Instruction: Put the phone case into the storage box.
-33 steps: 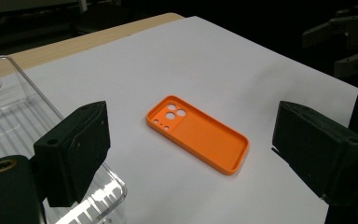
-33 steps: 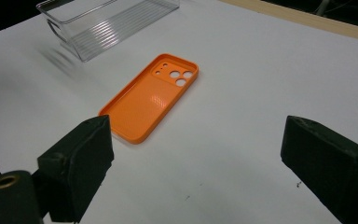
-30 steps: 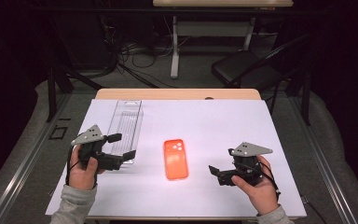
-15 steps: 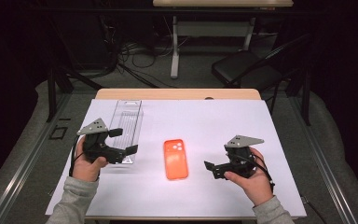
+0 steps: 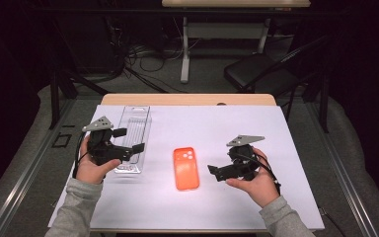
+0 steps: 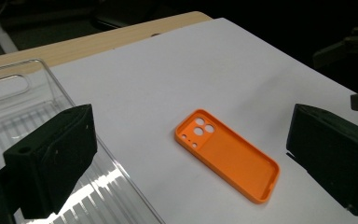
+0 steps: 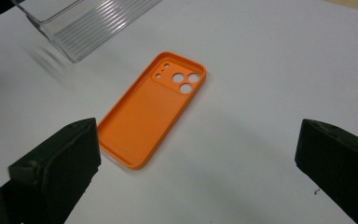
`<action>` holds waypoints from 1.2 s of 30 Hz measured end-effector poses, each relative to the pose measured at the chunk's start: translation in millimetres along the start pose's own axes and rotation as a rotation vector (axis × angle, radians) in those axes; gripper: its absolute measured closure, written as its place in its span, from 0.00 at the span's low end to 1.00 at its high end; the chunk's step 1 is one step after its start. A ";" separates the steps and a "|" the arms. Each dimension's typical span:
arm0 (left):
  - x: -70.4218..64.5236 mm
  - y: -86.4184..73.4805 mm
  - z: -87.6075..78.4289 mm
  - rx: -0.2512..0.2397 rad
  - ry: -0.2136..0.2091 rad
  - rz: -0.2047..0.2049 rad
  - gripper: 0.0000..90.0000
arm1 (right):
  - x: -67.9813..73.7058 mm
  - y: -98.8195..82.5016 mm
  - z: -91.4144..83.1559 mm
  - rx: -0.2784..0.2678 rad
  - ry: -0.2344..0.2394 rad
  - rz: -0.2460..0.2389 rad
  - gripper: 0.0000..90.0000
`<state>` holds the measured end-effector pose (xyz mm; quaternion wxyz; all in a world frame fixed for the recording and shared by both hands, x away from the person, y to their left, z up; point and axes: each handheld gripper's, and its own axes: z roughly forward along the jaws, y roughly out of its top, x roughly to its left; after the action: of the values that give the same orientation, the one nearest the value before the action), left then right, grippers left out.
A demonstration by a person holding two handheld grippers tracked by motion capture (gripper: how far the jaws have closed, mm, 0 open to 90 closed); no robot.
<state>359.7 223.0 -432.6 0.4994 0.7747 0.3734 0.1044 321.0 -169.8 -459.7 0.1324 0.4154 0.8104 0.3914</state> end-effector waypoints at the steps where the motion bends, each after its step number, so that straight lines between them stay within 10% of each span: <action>1: 0.8 0.5 0.7 0.005 0.003 0.000 0.02 | 1.1 2.1 2.3 0.004 -0.002 -0.003 0.00; 36: 4.7 -3.7 -1.3 0.009 0.026 -0.022 0.16 | 21.4 49.9 68.7 0.148 -0.002 0.007 0.17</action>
<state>360.5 228.0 -436.1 0.4923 0.7713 0.3889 0.1076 373.2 -99.7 -465.4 0.1007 0.4273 0.8354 0.3308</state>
